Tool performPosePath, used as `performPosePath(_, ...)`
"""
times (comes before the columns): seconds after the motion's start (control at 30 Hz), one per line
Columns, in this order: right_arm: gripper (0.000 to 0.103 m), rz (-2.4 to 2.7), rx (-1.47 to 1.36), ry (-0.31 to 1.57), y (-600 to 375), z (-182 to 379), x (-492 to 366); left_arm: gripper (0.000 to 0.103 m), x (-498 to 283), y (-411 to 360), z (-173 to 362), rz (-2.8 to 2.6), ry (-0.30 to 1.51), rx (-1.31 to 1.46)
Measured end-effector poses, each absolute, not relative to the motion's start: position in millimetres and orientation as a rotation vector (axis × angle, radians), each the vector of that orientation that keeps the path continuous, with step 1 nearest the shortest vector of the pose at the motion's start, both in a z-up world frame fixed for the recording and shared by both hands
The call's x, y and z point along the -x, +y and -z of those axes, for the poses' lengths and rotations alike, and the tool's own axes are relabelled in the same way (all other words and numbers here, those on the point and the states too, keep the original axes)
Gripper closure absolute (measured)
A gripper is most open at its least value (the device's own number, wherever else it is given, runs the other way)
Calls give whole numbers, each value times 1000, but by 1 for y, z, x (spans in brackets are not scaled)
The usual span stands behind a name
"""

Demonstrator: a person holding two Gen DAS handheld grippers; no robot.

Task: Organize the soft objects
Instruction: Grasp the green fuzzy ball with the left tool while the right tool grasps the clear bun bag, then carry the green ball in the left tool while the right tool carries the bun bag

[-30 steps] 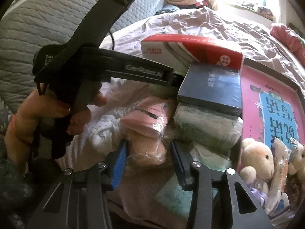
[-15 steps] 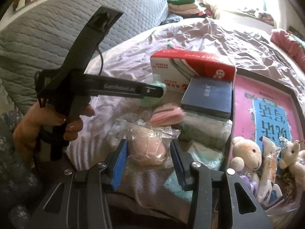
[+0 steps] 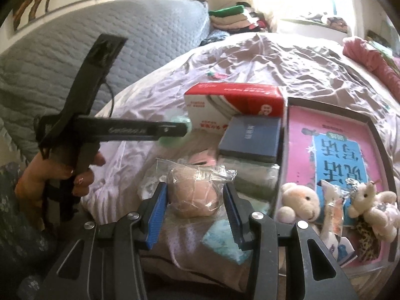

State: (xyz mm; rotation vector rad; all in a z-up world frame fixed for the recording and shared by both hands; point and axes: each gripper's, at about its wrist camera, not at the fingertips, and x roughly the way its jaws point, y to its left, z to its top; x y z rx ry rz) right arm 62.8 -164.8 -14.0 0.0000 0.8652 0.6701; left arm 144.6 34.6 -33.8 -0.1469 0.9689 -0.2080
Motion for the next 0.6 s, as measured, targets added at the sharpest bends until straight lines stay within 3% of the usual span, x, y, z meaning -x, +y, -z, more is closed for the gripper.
performPosePath(0.6, 56, -616, -60, 782, -192, -16, -62, 58, -115, 36, -10, 182, 878, 185)
